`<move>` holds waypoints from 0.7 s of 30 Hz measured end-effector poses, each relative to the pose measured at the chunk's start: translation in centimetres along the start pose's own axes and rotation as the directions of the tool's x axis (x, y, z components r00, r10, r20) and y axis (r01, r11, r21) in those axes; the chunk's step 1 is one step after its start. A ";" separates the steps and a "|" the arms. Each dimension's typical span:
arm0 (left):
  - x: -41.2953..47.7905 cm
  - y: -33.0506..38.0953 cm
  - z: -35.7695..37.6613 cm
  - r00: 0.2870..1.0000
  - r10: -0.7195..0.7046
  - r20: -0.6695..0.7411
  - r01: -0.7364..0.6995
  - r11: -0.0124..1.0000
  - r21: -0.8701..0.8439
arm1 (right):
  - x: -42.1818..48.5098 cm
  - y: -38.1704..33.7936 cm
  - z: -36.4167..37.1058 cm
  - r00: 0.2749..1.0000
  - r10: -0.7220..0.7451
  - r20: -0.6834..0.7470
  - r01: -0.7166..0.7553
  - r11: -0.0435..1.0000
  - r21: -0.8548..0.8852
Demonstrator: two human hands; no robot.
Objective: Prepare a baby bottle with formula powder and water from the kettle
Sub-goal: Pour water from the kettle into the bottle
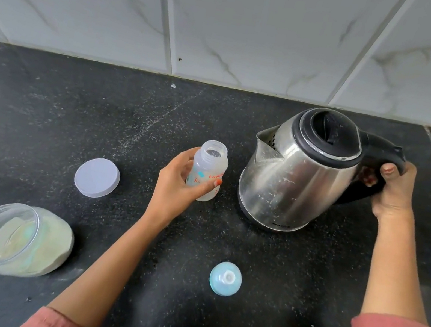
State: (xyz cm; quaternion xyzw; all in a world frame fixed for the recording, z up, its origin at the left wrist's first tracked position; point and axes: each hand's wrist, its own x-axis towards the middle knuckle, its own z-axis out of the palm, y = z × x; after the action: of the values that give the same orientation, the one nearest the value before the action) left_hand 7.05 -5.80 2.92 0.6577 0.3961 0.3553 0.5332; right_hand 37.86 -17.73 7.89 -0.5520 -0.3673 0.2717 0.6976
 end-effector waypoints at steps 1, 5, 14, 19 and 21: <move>0.1 0.0 0.0 1.000 0.003 -0.001 -0.003 1.000 0.001 | 0.0 0.1 0.0 1.000 -0.003 -0.008 0.003 1.000 0.009; 0.5 0.0 -0.3 1.000 0.010 -0.010 -0.009 1.000 0.015 | 0.1 0.2 0.1 0.999 -0.009 -0.035 0.010 1.000 0.019; 0.6 -0.4 -1.2 0.998 0.029 -0.050 -0.023 0.994 0.110 | -0.4 -1.4 1.7 0.999 -0.034 -0.033 0.032 0.998 -0.057; 0.5 -0.4 -1.7 0.996 0.031 -0.086 -0.017 0.987 0.157 | -0.4 -3.2 3.8 0.998 -0.062 0.018 0.064 0.989 -0.136; 0.4 -0.4 -2.1 0.995 0.037 -0.093 -0.020 0.985 0.173 | -0.2 -3.9 4.8 0.997 -0.066 0.041 0.072 0.980 -0.183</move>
State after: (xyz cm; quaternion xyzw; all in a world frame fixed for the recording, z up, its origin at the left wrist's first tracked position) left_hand 5.33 -4.54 2.89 0.6890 0.4411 0.3585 0.4496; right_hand 33.76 -16.14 12.17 -0.5963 -0.4219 0.2219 0.6458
